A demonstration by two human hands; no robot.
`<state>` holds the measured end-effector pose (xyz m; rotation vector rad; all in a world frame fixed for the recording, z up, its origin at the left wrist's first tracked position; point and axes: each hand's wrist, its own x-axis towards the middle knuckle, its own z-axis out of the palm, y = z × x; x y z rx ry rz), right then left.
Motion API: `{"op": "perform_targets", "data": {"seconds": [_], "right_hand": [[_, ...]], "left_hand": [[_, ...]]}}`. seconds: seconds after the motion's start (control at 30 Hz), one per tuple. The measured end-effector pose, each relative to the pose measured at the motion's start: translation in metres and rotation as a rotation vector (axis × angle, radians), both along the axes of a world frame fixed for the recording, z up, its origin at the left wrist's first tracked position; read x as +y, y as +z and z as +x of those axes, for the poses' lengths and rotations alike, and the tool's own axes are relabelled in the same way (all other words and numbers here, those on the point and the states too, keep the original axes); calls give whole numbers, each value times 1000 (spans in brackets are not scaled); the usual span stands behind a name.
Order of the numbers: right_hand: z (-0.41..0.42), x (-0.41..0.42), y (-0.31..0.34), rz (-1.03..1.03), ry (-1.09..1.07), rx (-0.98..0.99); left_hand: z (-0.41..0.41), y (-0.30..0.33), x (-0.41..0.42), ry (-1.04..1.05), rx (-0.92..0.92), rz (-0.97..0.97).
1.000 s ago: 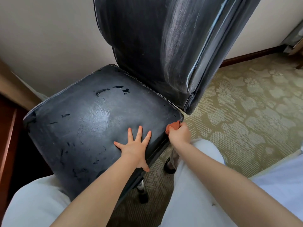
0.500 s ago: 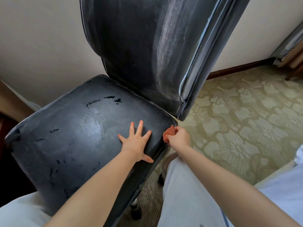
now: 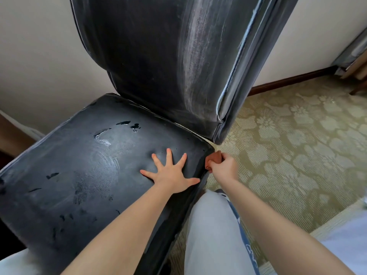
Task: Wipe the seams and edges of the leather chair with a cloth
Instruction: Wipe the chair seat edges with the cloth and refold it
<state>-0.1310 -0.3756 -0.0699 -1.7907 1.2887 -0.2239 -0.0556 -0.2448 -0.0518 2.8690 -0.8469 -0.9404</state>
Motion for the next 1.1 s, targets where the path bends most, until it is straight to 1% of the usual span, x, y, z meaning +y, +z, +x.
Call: {"op": "perform_targets", "data": {"seconds": [0.1, 0.23, 0.3, 0.4, 0.53, 0.63, 0.7, 0.8, 0.9, 0.97, 1.03, 1.1], "right_hand": [[-11, 6, -5, 26, 31, 9], [-13, 6, 0, -18, 54, -4], [-14, 7, 3, -41, 54, -26], [-20, 8, 5, -10, 38, -67], [-30, 14, 6, -38, 67, -39], [-28, 19, 6, -114, 30, -58], [-20, 20, 5, -210, 18, -40], [-3, 21, 5, -345, 107, 46], [3, 24, 4, -431, 195, 119], [-8, 23, 2, -491, 246, 150], [-28, 21, -4, -538, 288, 158], [-43, 22, -8, -584, 325, 175]], "left_hand": [[-3, -5, 2, -11, -37, 11], [-5, -4, 8, -32, -66, 15], [-4, -2, 9, -41, -67, 23], [-7, 1, 11, -46, -63, 36], [-10, 6, 14, -52, -26, 50], [-13, 7, 20, -65, -2, 52], [-14, 8, 24, -85, 5, 56], [-14, 10, 28, -110, 12, 64], [-14, 11, 30, -138, 10, 85], [-12, 12, 29, -187, -38, 107], [-7, 15, 25, -253, -124, 131], [0, 18, 20, -305, -203, 109]]}}
